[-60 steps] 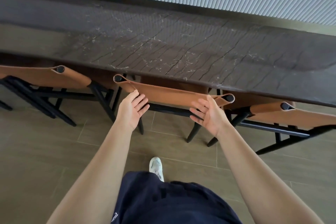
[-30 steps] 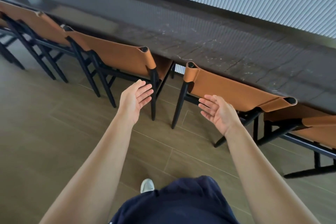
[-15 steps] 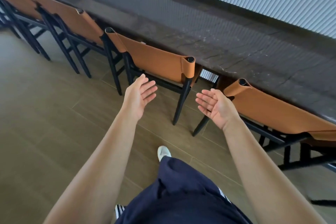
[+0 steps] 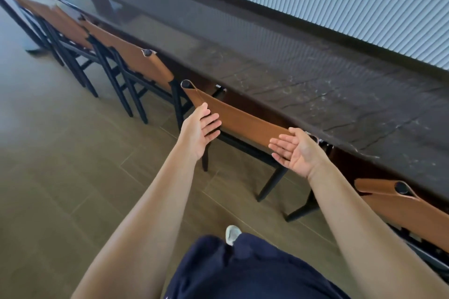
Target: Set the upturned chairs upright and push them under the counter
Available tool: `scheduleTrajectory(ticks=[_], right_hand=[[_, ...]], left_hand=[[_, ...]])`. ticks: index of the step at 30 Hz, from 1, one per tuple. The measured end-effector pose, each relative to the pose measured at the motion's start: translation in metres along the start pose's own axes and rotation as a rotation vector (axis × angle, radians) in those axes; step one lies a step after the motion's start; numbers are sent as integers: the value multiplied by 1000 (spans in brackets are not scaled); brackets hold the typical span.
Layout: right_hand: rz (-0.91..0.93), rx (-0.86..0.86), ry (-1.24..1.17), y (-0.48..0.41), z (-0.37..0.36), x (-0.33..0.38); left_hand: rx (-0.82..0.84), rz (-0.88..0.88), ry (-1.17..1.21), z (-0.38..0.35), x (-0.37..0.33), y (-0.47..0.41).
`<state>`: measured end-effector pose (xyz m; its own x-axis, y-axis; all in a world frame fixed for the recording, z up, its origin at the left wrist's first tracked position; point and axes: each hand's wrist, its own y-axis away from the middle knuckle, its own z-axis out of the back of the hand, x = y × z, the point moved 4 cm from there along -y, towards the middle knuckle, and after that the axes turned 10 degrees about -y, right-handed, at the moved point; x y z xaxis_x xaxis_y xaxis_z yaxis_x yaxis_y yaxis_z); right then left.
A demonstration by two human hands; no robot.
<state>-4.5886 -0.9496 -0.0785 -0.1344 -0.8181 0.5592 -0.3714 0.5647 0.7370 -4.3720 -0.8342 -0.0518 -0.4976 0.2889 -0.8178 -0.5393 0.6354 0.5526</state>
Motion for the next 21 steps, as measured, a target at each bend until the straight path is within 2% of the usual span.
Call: scheduleTrajectory(ticks=[4,10,15,21], right_hand=[[-73,-65,-134,-25,-17,-1],[-28,-205,-394,-58,-33,-2],[59,-328,-501,-77,-34,1],[72,-402,-557,-82,-24,-3]], left_hand=[[26,85,-6,5,-11,-37],[63,274,-107,10,-29,-100],[130,312,-147,7,-48,-136],[157,377,-146,4,-46,-157]])
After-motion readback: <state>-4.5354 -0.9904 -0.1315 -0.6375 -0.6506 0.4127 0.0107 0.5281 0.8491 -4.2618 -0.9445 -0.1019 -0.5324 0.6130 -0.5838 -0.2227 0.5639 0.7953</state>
